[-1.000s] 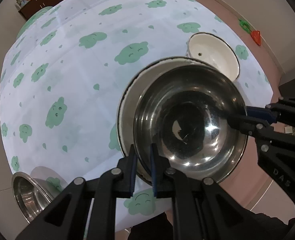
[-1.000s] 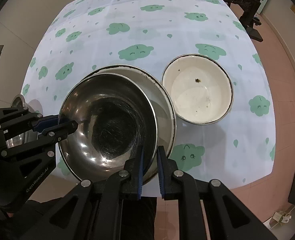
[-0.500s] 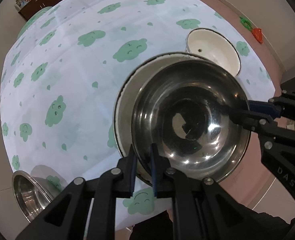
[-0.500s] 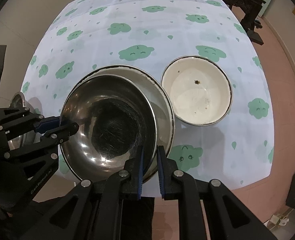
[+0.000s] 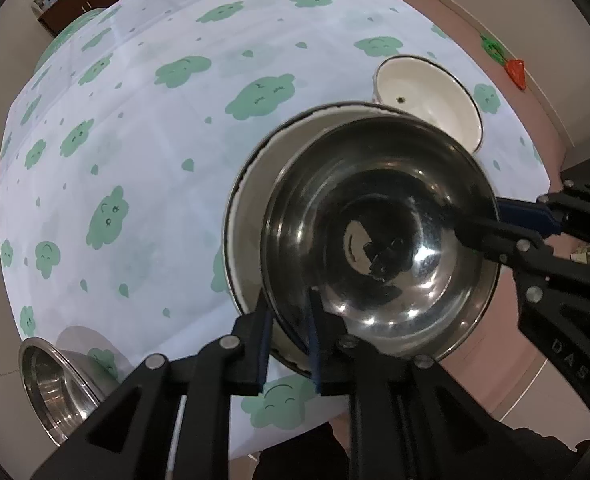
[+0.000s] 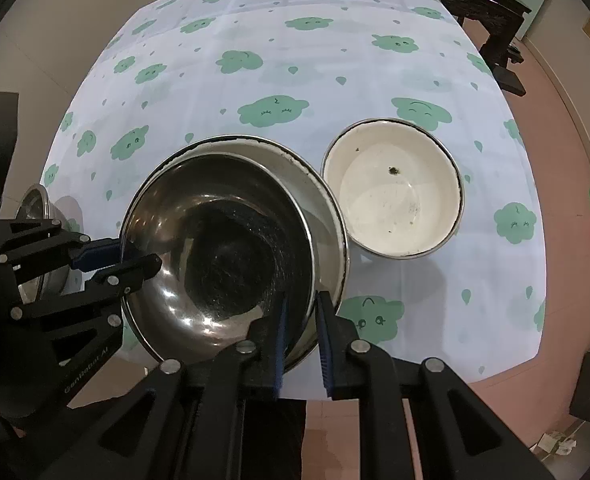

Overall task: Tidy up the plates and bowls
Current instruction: 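Open both tools to release the small steel bowl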

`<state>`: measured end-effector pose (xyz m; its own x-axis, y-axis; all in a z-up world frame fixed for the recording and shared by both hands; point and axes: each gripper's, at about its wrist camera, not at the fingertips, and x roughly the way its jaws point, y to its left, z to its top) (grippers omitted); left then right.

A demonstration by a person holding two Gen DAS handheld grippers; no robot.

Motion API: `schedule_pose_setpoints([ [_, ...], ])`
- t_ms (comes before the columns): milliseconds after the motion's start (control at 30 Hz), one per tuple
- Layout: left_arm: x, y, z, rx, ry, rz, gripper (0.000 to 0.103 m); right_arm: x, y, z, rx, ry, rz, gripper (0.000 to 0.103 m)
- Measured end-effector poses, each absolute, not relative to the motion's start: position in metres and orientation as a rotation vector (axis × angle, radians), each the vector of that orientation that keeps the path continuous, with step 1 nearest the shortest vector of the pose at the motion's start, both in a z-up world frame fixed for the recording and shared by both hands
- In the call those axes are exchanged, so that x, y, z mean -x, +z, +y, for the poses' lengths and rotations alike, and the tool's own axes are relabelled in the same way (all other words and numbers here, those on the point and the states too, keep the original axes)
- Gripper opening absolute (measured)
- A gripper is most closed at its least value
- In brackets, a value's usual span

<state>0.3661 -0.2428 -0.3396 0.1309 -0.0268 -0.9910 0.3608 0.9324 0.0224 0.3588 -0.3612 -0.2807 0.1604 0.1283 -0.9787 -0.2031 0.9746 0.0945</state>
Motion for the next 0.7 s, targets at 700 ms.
schedule_pose_setpoints([
  [700,-0.372,-0.321,-0.233,-0.205,-0.306,1.379,0.032,-0.361,-0.271,-0.358,0.021,0.254,1.361,0.048],
])
